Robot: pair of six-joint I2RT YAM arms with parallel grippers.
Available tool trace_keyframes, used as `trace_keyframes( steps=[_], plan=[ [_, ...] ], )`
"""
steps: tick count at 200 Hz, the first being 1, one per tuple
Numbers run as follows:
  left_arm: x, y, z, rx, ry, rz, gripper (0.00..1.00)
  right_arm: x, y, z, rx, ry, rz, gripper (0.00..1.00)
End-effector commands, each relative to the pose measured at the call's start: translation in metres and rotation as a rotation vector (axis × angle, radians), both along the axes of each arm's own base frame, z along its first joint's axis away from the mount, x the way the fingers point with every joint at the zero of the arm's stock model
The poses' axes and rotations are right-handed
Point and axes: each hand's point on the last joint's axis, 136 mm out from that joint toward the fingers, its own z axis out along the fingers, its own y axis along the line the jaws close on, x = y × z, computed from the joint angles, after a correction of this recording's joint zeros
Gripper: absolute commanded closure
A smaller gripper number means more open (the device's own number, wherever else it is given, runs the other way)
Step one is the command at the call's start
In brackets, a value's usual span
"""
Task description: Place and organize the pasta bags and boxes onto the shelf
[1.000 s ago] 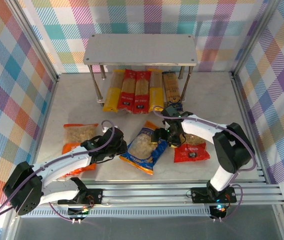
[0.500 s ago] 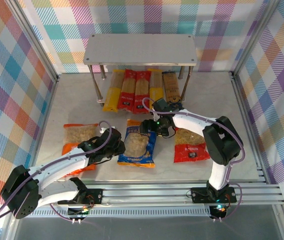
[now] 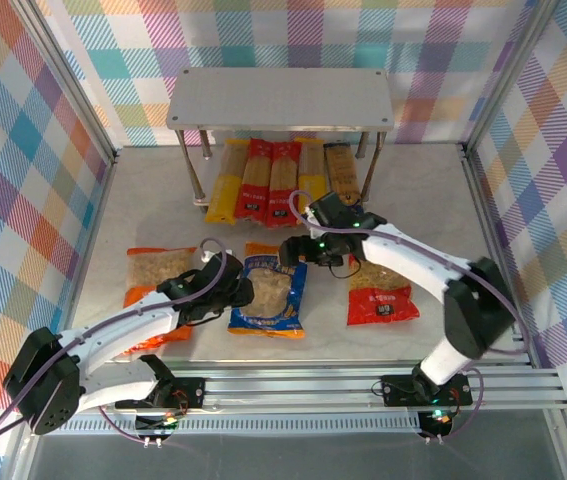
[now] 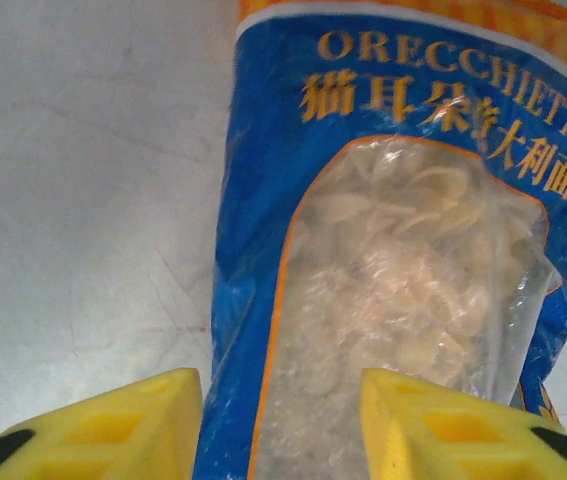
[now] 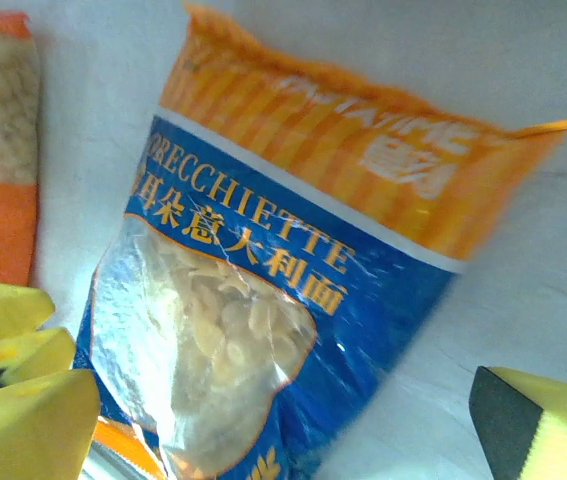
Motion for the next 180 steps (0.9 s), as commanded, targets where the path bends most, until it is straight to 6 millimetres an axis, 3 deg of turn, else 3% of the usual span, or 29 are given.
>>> trace_keyframes(
  steps=[1, 28, 54, 101, 134, 180],
  plan=[
    [0.019, 0.001, 0.024, 0.056, -0.083, -0.02, 0.46, -0.006, -0.072, 0.005, -0.296, -0.061, -0.138, 0.01],
    [0.036, -0.007, 0.045, 0.048, -0.157, -0.025, 0.35, -0.017, -0.132, -0.002, -0.49, -0.041, -0.275, 0.01],
    [0.044, -0.019, 0.053, 0.032, -0.173, -0.05, 0.32, -0.03, -0.161, -0.028, -0.536, 0.053, -0.361, 0.01],
    [0.044, -0.022, 0.049, 0.027, -0.161, -0.063, 0.31, -0.036, -0.18, -0.068, -0.578, 0.143, -0.418, 0.01],
    [0.04, -0.015, 0.05, 0.033, -0.166, -0.046, 0.31, -0.028, -0.177, -0.077, -0.542, 0.151, -0.423, 0.01],
    [0.038, -0.01, 0.05, 0.045, -0.167, -0.038, 0.3, -0.019, -0.192, -0.093, -0.529, 0.187, -0.476, 0.01]
  ],
)
